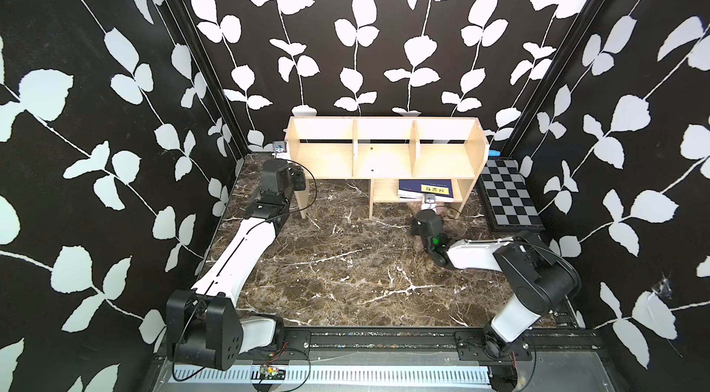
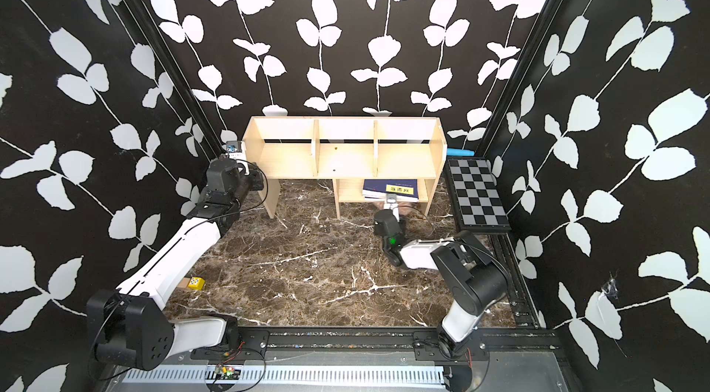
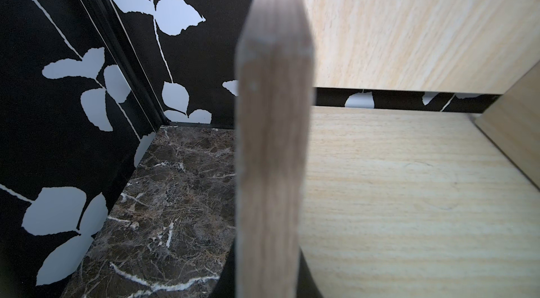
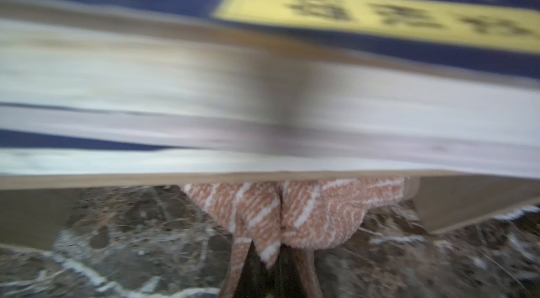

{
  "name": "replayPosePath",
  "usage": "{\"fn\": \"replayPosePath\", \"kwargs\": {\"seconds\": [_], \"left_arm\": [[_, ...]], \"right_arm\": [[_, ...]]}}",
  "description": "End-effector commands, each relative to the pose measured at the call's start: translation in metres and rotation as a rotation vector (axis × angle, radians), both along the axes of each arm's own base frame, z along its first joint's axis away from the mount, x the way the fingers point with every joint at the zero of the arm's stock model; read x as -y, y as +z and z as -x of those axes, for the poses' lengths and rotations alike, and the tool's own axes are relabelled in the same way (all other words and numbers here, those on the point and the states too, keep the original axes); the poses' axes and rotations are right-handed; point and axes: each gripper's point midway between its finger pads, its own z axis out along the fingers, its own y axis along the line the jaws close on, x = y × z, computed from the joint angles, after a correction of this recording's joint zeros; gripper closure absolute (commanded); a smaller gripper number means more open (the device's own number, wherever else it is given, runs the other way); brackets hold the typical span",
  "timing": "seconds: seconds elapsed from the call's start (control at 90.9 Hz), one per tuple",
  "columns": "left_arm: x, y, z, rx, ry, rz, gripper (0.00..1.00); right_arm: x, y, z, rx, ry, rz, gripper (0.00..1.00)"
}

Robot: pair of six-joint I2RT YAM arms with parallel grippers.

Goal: Wipe the bookshelf clean with a cloth
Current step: Wipe the dust from the shelf.

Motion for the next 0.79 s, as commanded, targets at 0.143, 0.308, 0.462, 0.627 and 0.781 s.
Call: {"fn": "replayPosePath", "kwargs": {"seconds": [0.143, 0.308, 0.462, 0.627, 0.781], "left_arm": [[-0.013, 0.006, 0.006, 0.017, 0.066, -0.003, 1.0], [-0.013, 0.006, 0.006, 0.017, 0.063, -0.001, 1.0], [-0.013, 0.007, 0.006, 0.017, 0.062, 0.002, 1.0], [-0.014, 0.005, 0.006, 0.014, 0.07, -0.002, 1.0], [-0.018, 0.003, 0.005, 0.004, 0.086, -0.002, 1.0]], "right_arm": [[-0.089, 0.034, -0.006, 0.069, 0.191, -0.066, 1.0], [-0.129, 0.017, 0.008, 0.033, 0.301, -0.027, 1.0], [-0.128, -0.003, 0.019, 0.006, 0.31, 0.055, 1.0], [-0.077, -0.002, 0.014, 0.024, 0.166, 0.208, 1.0], [-0.001, 0.003, 0.0, 0.011, -0.033, 0.242, 1.0]]}}
